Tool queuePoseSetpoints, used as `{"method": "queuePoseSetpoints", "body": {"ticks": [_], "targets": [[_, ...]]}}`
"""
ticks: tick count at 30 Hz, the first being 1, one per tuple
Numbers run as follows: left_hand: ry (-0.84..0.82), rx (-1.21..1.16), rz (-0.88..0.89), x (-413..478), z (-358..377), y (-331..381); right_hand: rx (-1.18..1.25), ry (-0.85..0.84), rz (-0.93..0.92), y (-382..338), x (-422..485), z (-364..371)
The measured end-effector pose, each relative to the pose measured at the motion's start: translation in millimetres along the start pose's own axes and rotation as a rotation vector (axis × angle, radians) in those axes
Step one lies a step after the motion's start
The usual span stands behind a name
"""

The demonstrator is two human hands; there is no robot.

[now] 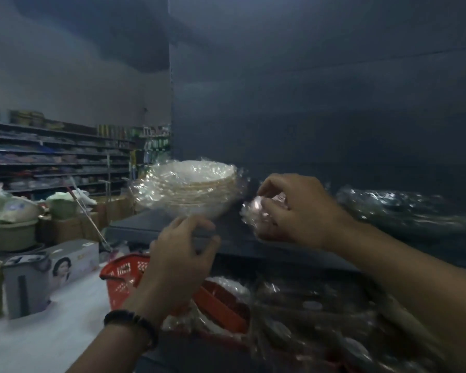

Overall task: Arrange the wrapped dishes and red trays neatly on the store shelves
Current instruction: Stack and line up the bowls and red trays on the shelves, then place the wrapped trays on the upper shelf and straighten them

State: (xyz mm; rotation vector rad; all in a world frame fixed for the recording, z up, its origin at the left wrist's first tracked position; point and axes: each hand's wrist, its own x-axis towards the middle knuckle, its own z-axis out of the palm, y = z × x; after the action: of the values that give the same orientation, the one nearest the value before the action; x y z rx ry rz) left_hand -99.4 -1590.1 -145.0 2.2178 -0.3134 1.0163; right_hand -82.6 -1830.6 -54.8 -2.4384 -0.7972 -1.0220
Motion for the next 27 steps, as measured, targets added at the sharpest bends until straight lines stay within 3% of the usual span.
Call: {"method": "queuePoseSetpoints", "body": {"ticks": [5, 14, 19, 27], "targets": [[-0.193, -0.147, 0.066, -73, 51, 50, 0.099, 0.000, 0.124, 23, -108, -40], [-0.444, -0.162, 0.086, -146, 168, 101, 0.106, 0.046, 0.595, 114, -290, -35], [-0.554, -0.163, 0.085, -155, 224, 126, 0.122, 0.031, 0.747, 159, -342, -17], [-0.607, -0.253, -0.032, -161, 304, 131, 0.101, 0.168, 0.839, 212, -369, 8]]}}
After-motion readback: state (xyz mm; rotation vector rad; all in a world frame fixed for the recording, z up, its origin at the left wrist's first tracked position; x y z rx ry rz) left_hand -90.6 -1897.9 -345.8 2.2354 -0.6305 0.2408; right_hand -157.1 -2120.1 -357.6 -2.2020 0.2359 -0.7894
